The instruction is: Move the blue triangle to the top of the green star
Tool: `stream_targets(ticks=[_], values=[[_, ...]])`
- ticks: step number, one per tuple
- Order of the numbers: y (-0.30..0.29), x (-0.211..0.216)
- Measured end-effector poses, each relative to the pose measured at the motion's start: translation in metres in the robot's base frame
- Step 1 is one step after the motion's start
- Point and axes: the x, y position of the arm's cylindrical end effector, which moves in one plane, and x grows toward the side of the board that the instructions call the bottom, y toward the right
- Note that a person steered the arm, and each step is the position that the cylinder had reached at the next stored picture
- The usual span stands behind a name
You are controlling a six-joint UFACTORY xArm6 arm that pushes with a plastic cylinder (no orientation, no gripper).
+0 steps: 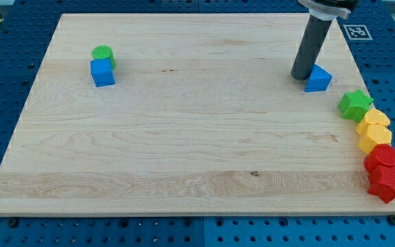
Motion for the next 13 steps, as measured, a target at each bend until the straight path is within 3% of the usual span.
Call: stream_targets(ticks=[8,11,13], values=[[0.026,0.006],[0.068,0.006],[0.046,-0.006]])
